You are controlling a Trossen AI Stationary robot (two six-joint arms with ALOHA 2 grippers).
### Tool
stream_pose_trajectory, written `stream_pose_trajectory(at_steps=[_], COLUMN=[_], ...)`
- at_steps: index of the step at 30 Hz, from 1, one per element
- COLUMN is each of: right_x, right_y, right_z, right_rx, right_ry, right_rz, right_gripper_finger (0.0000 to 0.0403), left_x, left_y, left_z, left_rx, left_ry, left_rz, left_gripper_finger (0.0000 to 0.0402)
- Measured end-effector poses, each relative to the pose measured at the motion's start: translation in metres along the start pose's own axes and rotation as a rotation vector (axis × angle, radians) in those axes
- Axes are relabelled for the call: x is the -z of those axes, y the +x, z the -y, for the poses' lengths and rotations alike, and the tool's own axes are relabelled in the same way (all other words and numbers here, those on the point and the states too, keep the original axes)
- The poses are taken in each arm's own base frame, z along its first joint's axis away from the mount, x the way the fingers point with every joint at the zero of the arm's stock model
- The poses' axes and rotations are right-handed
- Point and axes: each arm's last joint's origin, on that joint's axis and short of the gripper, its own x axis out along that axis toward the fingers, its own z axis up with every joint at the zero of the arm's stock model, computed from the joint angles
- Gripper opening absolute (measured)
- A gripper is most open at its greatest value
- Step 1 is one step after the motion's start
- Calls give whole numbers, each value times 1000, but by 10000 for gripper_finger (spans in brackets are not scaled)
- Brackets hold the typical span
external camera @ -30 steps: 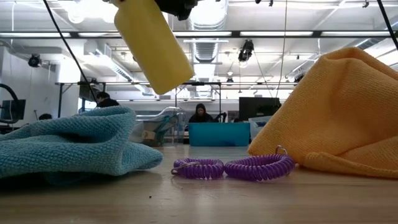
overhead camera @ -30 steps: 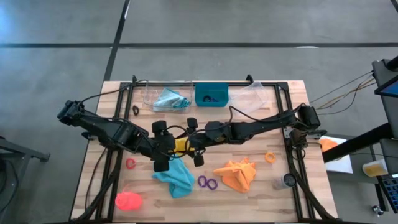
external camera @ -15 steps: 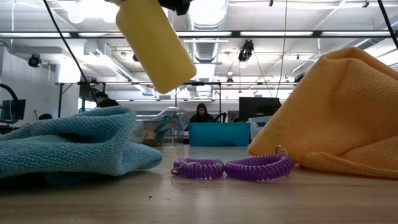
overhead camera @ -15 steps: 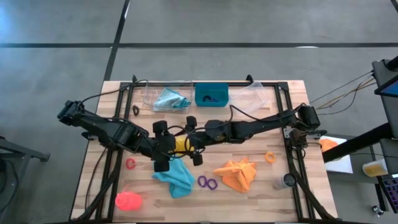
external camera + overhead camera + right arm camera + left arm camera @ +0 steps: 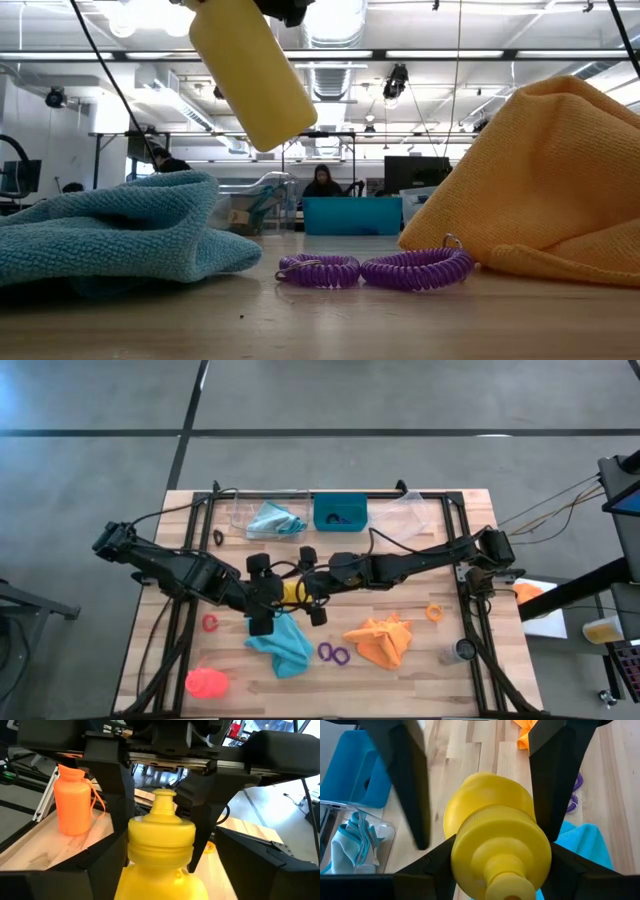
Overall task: Pick & Place Sports Items
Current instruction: Put the yellow water bottle into the white bin
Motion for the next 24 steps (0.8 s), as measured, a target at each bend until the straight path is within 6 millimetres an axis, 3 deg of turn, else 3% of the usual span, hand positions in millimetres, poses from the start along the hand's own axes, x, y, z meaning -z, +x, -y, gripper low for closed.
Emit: stream_pose_trajectory(at_steps=[13,19,21,24], right_x=[0,-1,0,-2], right_y=[-1,-2,-2,-4], right_z=[0,0,0,1], right_rx=[-51,-56,-54,-48], right_ry=[-11,-46,-52,-72], right_rz=[4,7,2,-8], right_gripper_finger=[128,30,13,22], left_x=[0,0,1,1], left_y=[0,0,0,0], left_z=[0,0,0,0], left_rx=[8,8,8,5], left_ry=[14,16,16,7], left_rz=[-2,-5,-5,-6], left_gripper_finger=[217,205,206,217])
